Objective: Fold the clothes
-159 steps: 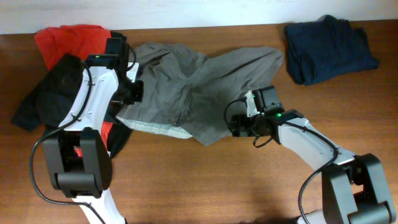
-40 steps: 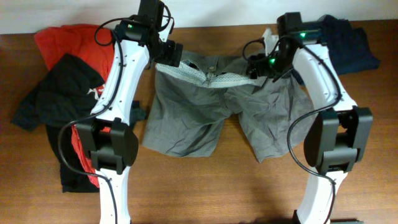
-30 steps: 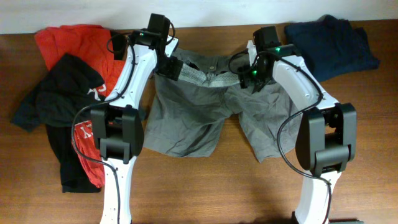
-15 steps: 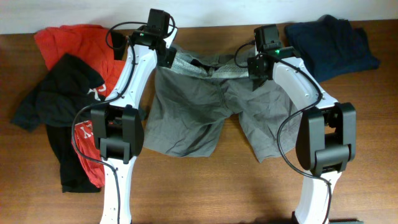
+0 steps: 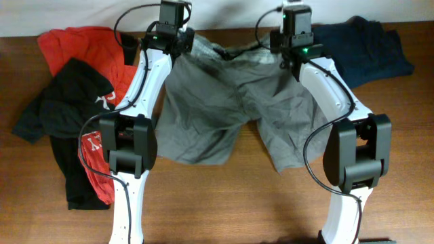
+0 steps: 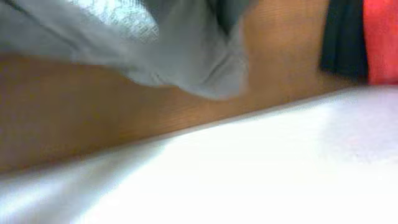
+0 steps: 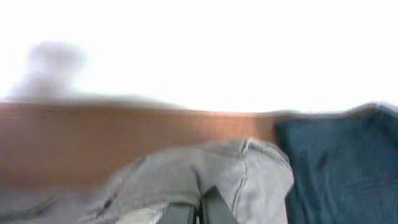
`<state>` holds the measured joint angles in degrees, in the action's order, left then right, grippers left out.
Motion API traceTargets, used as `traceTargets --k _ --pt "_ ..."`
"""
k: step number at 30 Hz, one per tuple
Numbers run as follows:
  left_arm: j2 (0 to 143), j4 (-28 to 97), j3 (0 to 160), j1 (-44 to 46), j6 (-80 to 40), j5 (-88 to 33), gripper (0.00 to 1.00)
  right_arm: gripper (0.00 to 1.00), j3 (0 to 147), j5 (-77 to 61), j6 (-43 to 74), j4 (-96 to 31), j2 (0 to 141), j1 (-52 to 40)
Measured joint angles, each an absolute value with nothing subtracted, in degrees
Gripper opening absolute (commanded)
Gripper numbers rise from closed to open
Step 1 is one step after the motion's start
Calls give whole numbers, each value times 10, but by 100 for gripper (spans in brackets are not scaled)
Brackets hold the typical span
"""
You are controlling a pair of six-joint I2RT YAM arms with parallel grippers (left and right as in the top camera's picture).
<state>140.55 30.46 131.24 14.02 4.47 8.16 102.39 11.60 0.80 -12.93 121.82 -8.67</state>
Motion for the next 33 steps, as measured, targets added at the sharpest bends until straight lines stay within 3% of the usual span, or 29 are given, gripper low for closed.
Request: traceTargets --k 1,2,9,15,23,29,33 --pt "1406 280 1312 141 44 83 99 81 1024 116 7 -103 1218 -86" --pt "1406 262 1312 142 42 84 99 100 1025 116 7 -76 1218 -86" --pt "1406 266 1324 143 36 84 99 99 1028 124 2 -59 1217 -79" --pt "1403 454 1389 143 34 84 99 99 1030 122 1 -259 1186 -79" --pt "1363 693 1416 145 34 62 97 100 1033 5 0 -534 1115 -82" --pt "1356 841 1417 147 34 37 96 98 1026 -69 1 -650 1113 -84" --pt "1356 904 1417 150 34 24 90 97 1006 -88 1 -672 1113 -94"
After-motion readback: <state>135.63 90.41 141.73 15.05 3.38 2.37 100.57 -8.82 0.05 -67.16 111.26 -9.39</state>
